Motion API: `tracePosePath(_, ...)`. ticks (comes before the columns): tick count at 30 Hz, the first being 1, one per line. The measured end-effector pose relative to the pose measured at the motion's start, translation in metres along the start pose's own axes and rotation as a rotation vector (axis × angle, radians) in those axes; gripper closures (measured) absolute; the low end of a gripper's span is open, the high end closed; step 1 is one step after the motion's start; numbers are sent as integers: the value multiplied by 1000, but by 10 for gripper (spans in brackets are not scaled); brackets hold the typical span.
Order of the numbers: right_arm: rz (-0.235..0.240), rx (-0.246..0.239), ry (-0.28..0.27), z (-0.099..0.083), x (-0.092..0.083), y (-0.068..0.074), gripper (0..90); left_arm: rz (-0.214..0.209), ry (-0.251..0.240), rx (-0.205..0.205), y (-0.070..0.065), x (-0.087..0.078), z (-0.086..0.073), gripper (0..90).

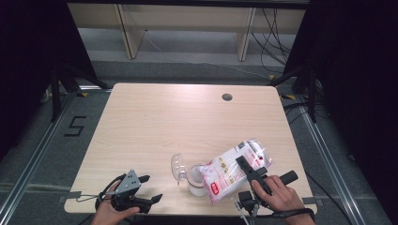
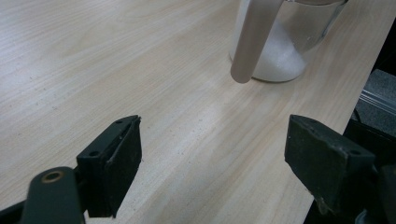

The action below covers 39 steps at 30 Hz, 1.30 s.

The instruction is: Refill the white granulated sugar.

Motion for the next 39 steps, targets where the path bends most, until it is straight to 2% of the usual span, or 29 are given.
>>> tracePosePath(8, -1, -4, -1, 0, 0, -1, 661, 0, -2, 1, 0, 0, 0, 187)
tracePosePath(9, -1, -4, 0, 0, 0, -1, 660, 2, 10, 22, 2, -1, 0, 187)
tracePosePath(10, -2, -4, -1, 0, 0, -1, 660, 0, 0, -2, 0, 0, 0, 187)
tracePosePath(12, -1, -5, -1, 0, 0, -1, 660, 0, 6, 23, 1, 0, 1, 187)
tracePosePath(14, -3, -6, 0, 0, -1, -2, 660, 2, 9, 29, 2, 0, 0, 187)
tracePosePath(17, -6, -11, -3, 0, -1, -3, 660, 0, 0, 0, 0, 0, 0, 187)
tracePosePath(18, -6, -12, -3, 0, -1, -3, 660, 0, 2, 11, 1, 0, 0, 187)
tracePosePath(20, 6, -12, 5, -1, -1, -2, 661, 1, 1, 4, 0, 0, 0, 187)
tracePosePath(22, 6, -13, 5, -1, -1, -2, 660, 2, 12, 34, 1, -1, 1, 187)
tracePosePath(24, -4, -7, -1, 0, -1, -2, 661, -1, 8, 5, 0, 0, 0, 187)
tracePosePath(26, -8, -11, -9, 0, 0, -3, 661, -2, 2, 13, 1, 0, 0, 187)
tracePosePath(27, -8, -11, -9, -1, 0, -2, 661, -1, 12, 37, 2, -1, 0, 187)
tracePosePath(31, -1, -25, -13, -1, 0, -3, 662, -1, 8, 30, 2, -1, 1, 187)
tracePosePath(34, 3, 4, -3, -1, 0, 0, 662, 0, 9, 33, 2, -1, 1, 187)
tracePosePath(37, 3, -27, -15, 0, 1, -2, 663, -1, 14, 35, 1, -1, 1, 187)
tracePosePath(39, 5, -26, -14, 0, 1, -2, 663, -3, 10, 34, 1, -1, 1, 187)
Point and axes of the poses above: each handheld gripper's, and its own axes: x roughly forward along the jaws, z roughly out of its top, y roughly to its left, the point moved 7 cm from there along x, roughly forward along the jaws, and after that the axes turned 11 degrees about -x, right-handed, at the moved point
